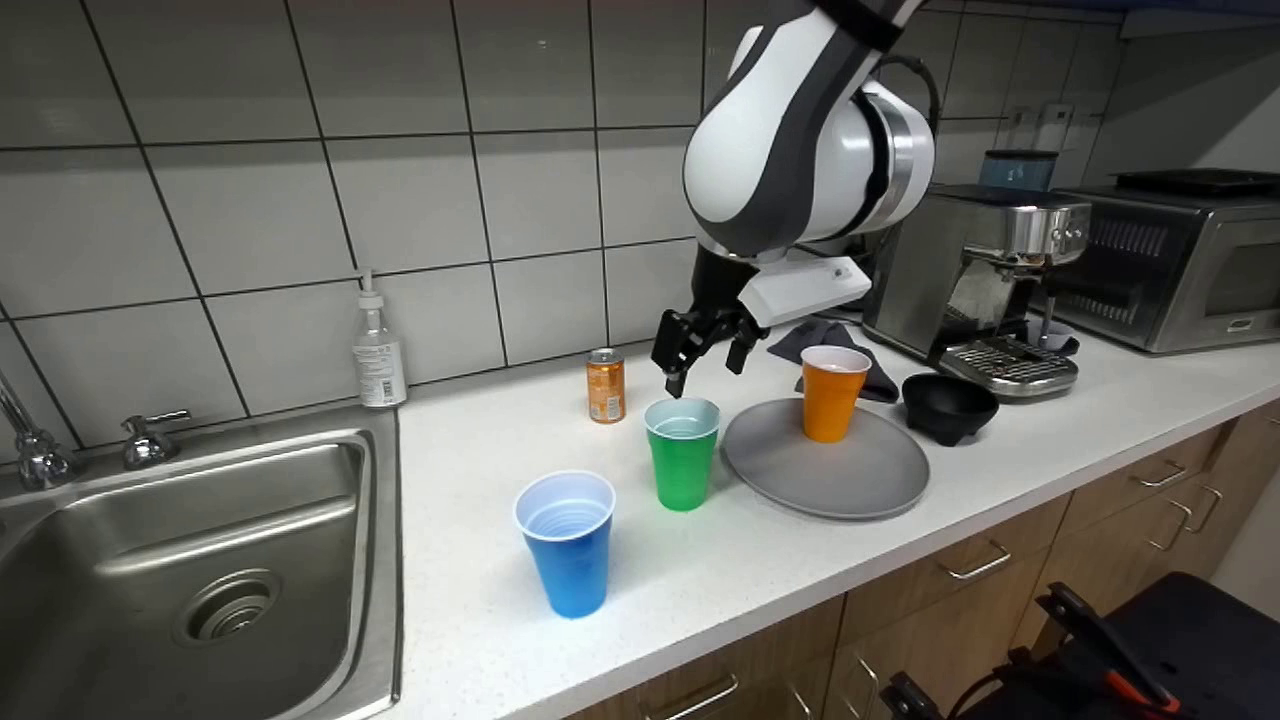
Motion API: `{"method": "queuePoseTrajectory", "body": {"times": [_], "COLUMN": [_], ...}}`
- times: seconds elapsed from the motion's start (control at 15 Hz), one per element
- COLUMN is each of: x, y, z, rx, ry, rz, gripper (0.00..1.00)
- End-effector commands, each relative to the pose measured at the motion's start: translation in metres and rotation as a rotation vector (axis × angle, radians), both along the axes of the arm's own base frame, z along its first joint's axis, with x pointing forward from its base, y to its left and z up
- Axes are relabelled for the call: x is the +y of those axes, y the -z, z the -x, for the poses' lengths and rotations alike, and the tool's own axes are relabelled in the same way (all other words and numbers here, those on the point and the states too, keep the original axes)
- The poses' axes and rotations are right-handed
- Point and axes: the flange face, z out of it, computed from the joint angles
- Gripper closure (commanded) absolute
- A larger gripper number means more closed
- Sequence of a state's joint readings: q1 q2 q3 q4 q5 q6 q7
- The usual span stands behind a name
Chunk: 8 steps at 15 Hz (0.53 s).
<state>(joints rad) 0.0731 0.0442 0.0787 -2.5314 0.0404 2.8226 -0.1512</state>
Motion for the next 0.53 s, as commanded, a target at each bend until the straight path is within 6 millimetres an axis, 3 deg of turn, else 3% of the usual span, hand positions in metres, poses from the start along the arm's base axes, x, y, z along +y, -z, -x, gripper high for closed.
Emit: {"method": "queuePoseTrajectory", "body": {"times": [0.0, 0.47], "x": [0.000, 0.006], "y": [0.000, 0.011], "z": [-0.003, -0.018], "rx": [0.002, 0.023], "ry": [0.042, 0.085], "rz": [0.030, 0.051], "gripper": [0.00, 0.00]}}
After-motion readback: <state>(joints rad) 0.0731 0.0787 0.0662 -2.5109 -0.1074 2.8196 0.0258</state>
